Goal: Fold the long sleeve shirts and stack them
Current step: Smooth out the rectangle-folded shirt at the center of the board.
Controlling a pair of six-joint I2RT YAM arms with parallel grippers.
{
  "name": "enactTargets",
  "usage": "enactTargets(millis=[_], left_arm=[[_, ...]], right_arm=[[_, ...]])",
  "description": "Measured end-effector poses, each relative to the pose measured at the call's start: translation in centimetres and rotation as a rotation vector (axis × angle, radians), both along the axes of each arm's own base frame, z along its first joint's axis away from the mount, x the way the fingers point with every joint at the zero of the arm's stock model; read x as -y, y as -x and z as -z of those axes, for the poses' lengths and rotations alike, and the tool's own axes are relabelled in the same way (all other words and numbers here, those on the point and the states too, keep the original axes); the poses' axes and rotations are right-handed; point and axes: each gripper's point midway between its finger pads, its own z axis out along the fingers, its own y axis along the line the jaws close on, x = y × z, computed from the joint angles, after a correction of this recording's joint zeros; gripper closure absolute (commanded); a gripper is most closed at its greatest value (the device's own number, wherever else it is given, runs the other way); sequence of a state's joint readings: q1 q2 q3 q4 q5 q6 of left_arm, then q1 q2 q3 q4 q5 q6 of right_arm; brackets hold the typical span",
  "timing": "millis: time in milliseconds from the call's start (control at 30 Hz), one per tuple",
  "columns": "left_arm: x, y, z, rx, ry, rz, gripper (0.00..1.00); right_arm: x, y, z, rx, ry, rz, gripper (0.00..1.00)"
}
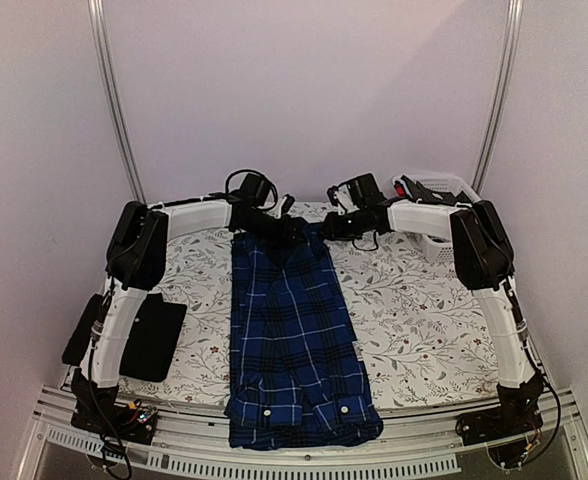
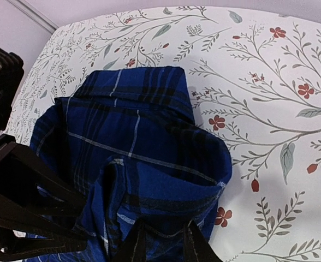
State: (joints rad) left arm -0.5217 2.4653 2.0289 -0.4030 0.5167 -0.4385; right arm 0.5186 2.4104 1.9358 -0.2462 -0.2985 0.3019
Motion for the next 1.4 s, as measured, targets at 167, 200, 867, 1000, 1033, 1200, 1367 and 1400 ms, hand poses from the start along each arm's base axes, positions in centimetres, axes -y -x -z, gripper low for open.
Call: enactTargets(millis=[167, 200, 867, 1000, 1033, 1200, 1367, 1400], left_arm=[[0.1, 0.3, 0.4, -0.015, 0.015, 0.0, 0.93], [0.1, 0.4, 0.6, -0.018, 0.014, 0.003, 0.96], [-2.6, -0.8, -1.0, 0.045, -0.076, -0.156, 1.0], [-2.6, -0.8, -1.0, 0.04, -0.076, -0.159, 1.0], [-2.6, -0.8, -1.0, 0.039, -0.076, -0.16, 1.0], [-2.7, -0.8, -0.9, 0.037, -0.079, -0.164, 1.0], [-2.7, -0.8, -0.9, 0.036, -0.081, -0.167, 0.99], [-2.7, -0.8, -0.9, 0.035, -0.081, -0.168, 0.99]], right_arm=[[-0.5, -0.7, -0.9, 0.027, -0.015, -0.008, 0.76], [-0.6, -0.8, -1.0, 0.031, -0.018, -0.011, 0.76], [-1.0, -1.5, -1.1, 0.075, -0.002, -0.041, 0.71], [-1.0, -1.4, -1.1, 0.075, -0.004, -0.043, 0.82], [-1.0, -1.3, -1.0, 0.074, -0.003, -0.044, 0.85], [-1.1, -1.1, -0.9, 0.066, -0.011, -0.047, 0.9], [-1.7, -1.1, -1.5, 0.072, -0.046, -0.056, 0.9], [-1.9, -1.2, -1.7, 0.074, -0.055, -0.06, 0.89]])
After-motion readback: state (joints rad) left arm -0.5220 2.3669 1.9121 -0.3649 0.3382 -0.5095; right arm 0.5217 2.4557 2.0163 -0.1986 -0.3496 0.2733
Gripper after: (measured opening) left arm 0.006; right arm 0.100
